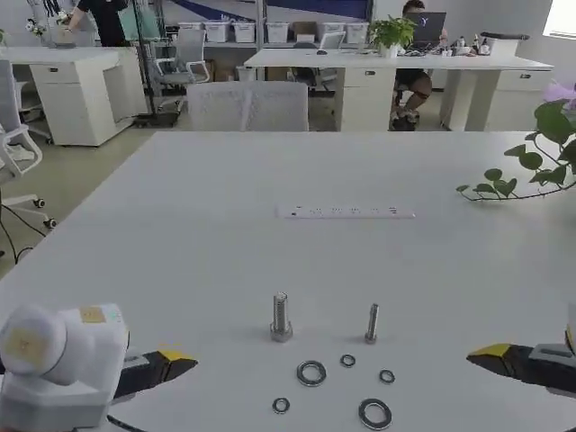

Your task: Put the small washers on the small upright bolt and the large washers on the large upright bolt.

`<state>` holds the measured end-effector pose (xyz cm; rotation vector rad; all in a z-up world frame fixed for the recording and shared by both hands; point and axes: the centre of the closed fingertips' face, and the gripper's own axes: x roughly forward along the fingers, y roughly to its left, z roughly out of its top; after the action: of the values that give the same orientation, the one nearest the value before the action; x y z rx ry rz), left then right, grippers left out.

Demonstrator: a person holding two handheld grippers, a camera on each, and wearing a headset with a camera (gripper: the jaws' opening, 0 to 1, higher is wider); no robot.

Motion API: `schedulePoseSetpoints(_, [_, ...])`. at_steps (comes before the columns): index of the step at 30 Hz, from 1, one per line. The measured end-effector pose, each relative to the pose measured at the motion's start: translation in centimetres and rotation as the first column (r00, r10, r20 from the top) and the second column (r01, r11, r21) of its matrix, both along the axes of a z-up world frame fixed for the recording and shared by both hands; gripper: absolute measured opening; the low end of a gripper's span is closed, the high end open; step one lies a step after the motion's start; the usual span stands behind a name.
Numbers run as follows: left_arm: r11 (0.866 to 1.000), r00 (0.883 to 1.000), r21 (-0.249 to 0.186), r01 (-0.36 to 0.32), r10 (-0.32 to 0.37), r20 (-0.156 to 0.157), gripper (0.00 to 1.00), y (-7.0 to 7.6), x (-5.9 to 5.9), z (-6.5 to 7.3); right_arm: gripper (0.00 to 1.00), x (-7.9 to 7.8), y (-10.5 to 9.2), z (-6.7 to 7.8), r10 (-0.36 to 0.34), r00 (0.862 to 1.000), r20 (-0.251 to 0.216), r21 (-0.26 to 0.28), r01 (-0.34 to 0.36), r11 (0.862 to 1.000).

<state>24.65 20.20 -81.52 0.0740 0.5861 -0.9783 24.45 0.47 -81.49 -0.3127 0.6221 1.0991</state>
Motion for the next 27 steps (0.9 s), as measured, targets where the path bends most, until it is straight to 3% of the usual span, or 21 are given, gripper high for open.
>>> schedulePoseSetpoints(27, [1.0, 1.0, 0.005, 0.018, -0.018, -0.014, 0.98, -0.3, 0.14, -0.4, 0.91, -0.14, -0.78, -0.79, -0.01, 1.0, -0.018, -0.022, 0.009, 1.0])
